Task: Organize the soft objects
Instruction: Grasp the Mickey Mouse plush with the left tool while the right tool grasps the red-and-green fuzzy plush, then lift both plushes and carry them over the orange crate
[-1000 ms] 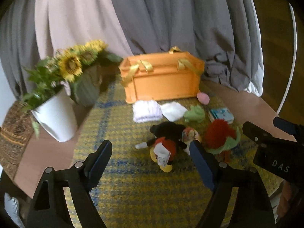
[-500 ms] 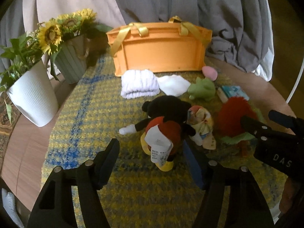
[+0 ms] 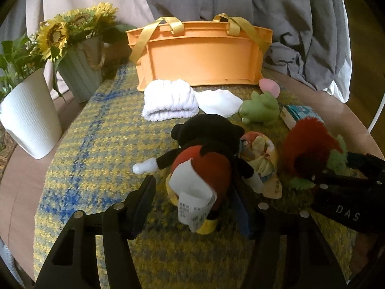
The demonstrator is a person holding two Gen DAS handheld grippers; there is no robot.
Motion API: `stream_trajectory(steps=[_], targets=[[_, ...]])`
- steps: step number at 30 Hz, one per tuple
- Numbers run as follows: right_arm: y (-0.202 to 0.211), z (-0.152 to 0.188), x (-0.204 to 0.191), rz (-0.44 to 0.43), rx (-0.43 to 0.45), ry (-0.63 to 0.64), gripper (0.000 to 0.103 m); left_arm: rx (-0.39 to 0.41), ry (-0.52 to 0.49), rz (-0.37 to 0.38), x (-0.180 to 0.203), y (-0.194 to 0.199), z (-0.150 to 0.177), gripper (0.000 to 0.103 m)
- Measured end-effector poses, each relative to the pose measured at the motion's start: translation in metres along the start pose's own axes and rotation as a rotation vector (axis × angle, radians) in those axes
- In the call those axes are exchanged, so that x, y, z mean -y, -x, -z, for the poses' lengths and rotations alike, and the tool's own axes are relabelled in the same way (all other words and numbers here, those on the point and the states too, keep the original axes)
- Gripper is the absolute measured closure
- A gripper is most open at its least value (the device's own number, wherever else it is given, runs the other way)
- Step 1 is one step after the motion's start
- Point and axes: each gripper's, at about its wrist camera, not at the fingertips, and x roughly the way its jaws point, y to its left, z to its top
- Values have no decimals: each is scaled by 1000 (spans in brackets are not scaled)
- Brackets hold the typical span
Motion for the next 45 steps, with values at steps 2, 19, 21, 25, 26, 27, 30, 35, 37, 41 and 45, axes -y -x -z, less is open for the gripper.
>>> stream_trajectory(steps=[2,19,21,25,26,27,30,35,37,41,45], targets=[[-3,0,0,-9,0,4,28,-2,0,9,0,-3,-1,49],[-1,0,-1,-43,51,28,58,28,10,11,4,9,-1,66],[2,-1,-2,-46,60,30,59,40,17,8,4,15,-3,66],[14,-4,-2,-53,84,20,60,64,22,8,2,26,-7,67],[17,-5,-2,-55,91,18,60,70,22,7,2,28,-8,67],[19,-6,-2,-56,95,18,60,82,24,5,1,32,-10,67],[29,-10,-4,-60,115,17,60,114,26,1,0,43,-14,67],[46,-19,-8,-73,147,18,60,159,41,3,-5,60,-24,67],[54,-22,-11,-77,166,20,60,173,47,5,-7,66,-28,67],[70,-31,-16,-88,202,19,60,210,55,11,-10,82,-38,67],[83,-40,-20,-93,237,18,60,254,49,12,-12,98,-49,67]])
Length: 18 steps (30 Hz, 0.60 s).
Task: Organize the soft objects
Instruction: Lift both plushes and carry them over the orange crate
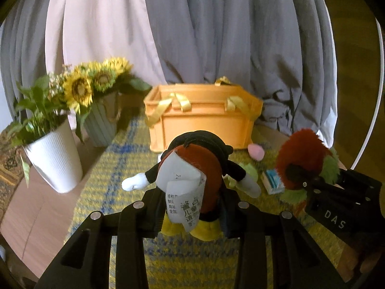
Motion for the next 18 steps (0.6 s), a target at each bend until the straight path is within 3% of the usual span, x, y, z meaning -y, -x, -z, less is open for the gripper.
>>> stream_trajectory(steps=[18], targets=[[26,-53,-21,1,149,-3,60,150,-18,16,-15,18,-57,67]])
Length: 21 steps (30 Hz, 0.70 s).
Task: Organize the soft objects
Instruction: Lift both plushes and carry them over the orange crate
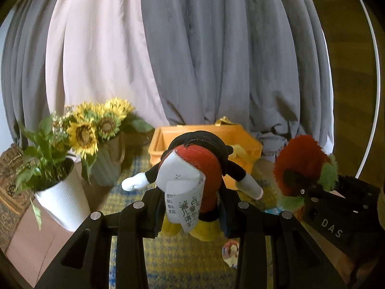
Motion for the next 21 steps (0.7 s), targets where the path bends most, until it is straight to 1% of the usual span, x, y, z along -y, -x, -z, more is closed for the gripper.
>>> stream_trajectory(steps=[9,21], targets=[[-9,-26,-4,5,67,-4,60,62,-14,-8,-7,-15,-23,67],[-39,-63,-2,6,123,11,60,122,-25,-9,-9,-50,-54,67]])
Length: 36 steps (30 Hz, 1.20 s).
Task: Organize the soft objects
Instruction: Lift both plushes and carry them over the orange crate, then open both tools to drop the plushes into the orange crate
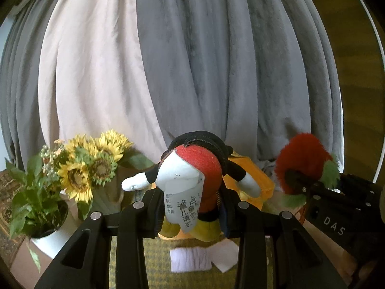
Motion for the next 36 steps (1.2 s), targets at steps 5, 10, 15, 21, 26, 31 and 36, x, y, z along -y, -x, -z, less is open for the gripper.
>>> stream_trajectory(steps=[5,10,15,21,26,31,36], targets=[[-17,-11,1,-3,14,5,60,10,3,11,-3,-23,-10,67],[-41,-21,6,-7,22,-5,60,19,7,19,-3,-45,-19,67],[-62,-28,9,-2,20,-13,60,21,-3,16,-4,-68,-25,67],[-88,-38,13,8,20,-9,60,34,-31,-1,-5,-93,-29,67],[-111,-45,14,15,12,1,60,17,-47,-11,-7,-117,-29,67],[-141,-47,16,14,-37,-2,60,-23,-58,-9,-10,-146,-24,67],[-170,-42,20,13,-93,-5,60,-82,-63,6,-10,-176,-12,67]])
